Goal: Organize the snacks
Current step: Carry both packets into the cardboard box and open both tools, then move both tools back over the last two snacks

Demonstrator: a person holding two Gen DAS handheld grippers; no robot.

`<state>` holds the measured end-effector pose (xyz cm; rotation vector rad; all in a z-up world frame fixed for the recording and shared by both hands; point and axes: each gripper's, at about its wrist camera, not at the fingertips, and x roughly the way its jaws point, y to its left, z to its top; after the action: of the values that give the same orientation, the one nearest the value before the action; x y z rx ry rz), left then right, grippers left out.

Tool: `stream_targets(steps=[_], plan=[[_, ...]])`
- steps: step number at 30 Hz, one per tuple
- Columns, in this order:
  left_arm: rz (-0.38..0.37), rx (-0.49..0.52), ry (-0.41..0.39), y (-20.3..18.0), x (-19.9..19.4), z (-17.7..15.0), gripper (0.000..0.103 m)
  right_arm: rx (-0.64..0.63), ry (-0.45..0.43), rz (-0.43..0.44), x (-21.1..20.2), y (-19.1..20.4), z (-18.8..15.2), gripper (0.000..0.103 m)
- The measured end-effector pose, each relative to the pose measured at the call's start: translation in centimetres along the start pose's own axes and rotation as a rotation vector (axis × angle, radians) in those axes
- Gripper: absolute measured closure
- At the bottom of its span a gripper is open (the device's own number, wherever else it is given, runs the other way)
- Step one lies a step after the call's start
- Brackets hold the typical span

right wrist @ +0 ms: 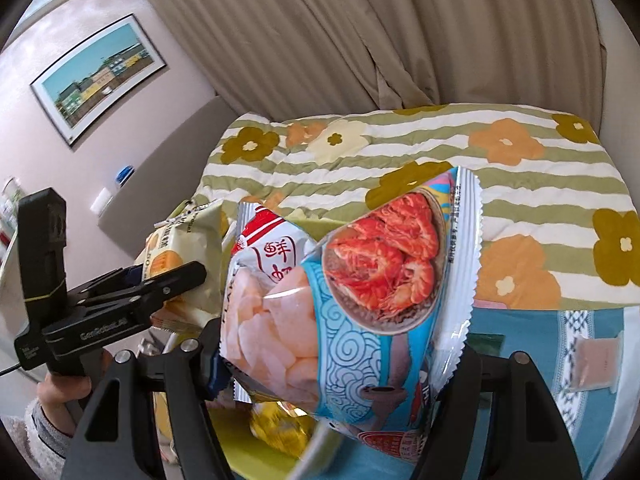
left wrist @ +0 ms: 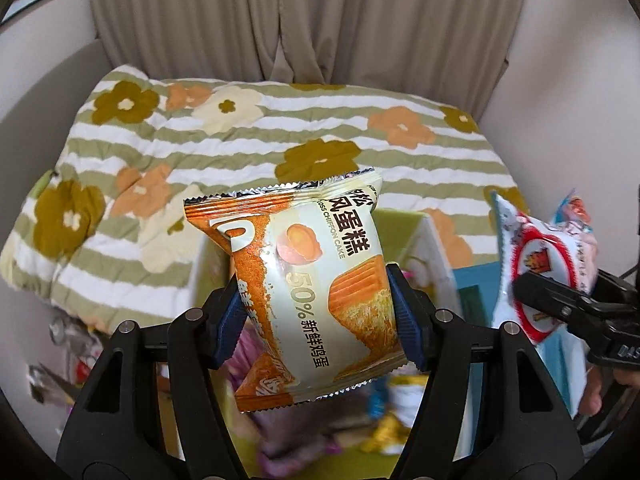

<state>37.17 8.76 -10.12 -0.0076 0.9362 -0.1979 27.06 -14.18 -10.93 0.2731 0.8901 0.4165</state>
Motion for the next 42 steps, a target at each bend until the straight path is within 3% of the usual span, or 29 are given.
stream_targets(steps=[1, 3, 4, 5, 11, 16, 23, 25, 27, 28, 36, 42], plan=[[-0.006, 0.011, 0.010, 0.5, 0.6, 0.4, 0.041, 0.006, 0.001, -0.009, 0.3, 0.3, 0.2, 0.036], [-0.015, 0.034, 0.030, 1.3, 2.1, 1.0, 0.030, 0.018, 0.004, -0.034, 1.2, 0.9, 0.4, 0.037], [-0.009, 0.044, 0.034, 1.7, 2.6, 1.1, 0.011, 0.024, 0.006, -0.044, 1.4, 1.0, 0.4, 0.036], [-0.004, 0.050, 0.030, 2.1, 2.9, 1.1, 0.000, 0.032, 0.009, -0.055, 1.7, 1.1, 0.5, 0.036], [-0.046, 0.031, 0.030, 4.1, 2.4, -0.5, 0.000, 0.059, 0.032, -0.117, 3.1, 1.8, 0.6, 0.036], [-0.049, 0.004, 0.021, 6.0, 0.7, -2.7, 0.000, 0.001, 0.033, -0.200, 4.1, 3.3, 0.7, 0.036], [-0.022, -0.037, 0.005, 8.7, -0.5, -3.5, 0.000, -0.008, 0.036, -0.193, 6.6, 4.8, 2.2, 0.035], [-0.028, -0.054, 0.001, 9.3, -0.7, -3.8, 0.000, -0.001, 0.021, -0.187, 7.6, 5.0, 2.5, 0.030], [-0.030, -0.057, 0.003, 9.6, -0.8, -4.1, 0.000, 0.004, -0.018, -0.187, 8.3, 4.8, 2.5, 0.006], [-0.026, -0.053, 0.006, 9.6, -0.9, -4.4, 0.000, 0.004, -0.031, -0.210, 8.5, 4.7, 2.4, 0.000], [-0.023, -0.057, 0.013, 8.9, -1.0, -5.8, 0.000, -0.037, -0.053, -0.269, 7.5, 5.6, 0.8, 0.000], [0.004, -0.046, -0.036, 7.0, -3.6, -6.1, 0.000, -0.045, -0.074, -0.247, 5.2, 6.2, 0.6, 0.000]])
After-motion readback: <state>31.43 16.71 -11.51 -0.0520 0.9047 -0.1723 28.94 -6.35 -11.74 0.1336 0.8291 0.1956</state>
